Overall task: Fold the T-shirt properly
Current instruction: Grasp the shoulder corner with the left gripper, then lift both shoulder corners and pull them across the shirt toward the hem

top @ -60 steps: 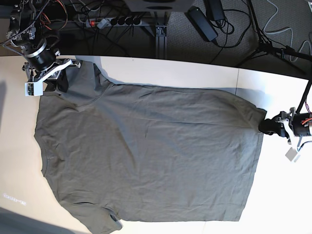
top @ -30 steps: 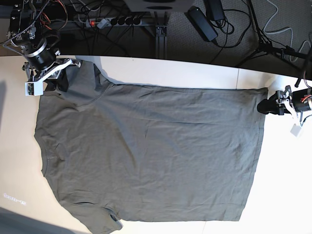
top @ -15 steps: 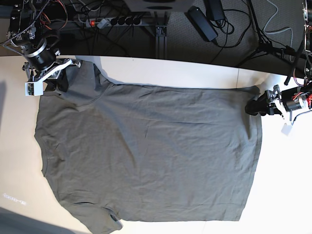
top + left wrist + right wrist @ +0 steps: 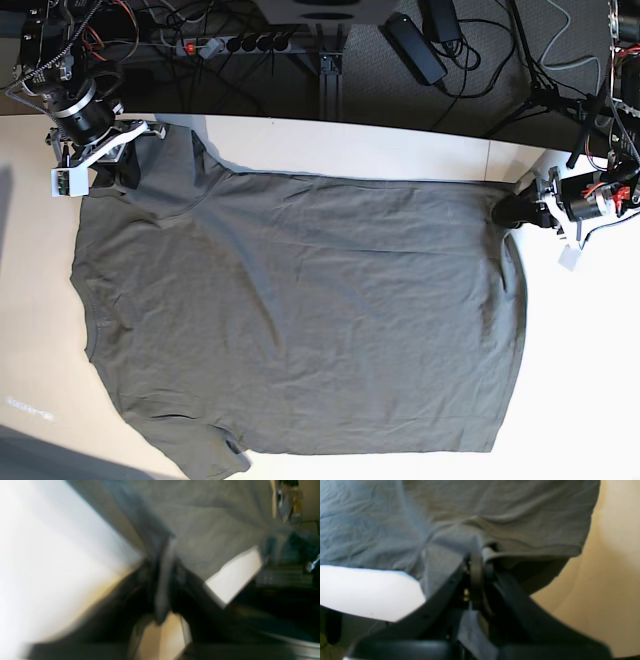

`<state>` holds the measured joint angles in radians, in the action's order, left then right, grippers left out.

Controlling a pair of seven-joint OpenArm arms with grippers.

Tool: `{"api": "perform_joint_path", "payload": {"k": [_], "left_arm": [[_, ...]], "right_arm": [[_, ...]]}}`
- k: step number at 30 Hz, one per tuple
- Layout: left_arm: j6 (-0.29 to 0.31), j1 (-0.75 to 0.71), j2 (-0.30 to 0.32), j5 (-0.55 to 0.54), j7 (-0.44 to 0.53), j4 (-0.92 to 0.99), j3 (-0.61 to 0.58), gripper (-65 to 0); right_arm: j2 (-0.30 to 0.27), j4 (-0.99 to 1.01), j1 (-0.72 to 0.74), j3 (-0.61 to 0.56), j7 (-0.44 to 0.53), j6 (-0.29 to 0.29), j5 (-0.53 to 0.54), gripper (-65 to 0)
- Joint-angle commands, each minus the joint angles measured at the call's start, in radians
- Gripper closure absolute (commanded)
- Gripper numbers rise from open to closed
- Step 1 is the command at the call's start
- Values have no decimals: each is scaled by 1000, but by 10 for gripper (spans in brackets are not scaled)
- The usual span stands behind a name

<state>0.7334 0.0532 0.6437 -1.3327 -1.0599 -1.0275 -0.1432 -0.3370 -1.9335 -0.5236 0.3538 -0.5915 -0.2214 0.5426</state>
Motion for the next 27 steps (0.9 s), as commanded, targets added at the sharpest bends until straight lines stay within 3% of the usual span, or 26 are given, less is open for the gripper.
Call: {"api": "perform_joint_path", "payload": {"k": [1,5,9,17,27], "left_arm": [[-35,-10,8,74,-58,9,-9,0],[-35,22,8,85,-66,8,-9,0],[-35,73,17,41,-135,-2,-8,0],[-35,96,104,-89,-229,-149,-8,0],[-35,111,188,-92,-231,-304,-8,0]], "right_arm": [[-11,-17,-1,8,18,-67,4,0],[-12,-17,-1,8,18,-86,4,0],[-12,-19,0,8,18,-98,26,0],[-13,-79,-1,23,18,-101,26,0],[-27,-111,2,32,19,-117,26,0]]}}
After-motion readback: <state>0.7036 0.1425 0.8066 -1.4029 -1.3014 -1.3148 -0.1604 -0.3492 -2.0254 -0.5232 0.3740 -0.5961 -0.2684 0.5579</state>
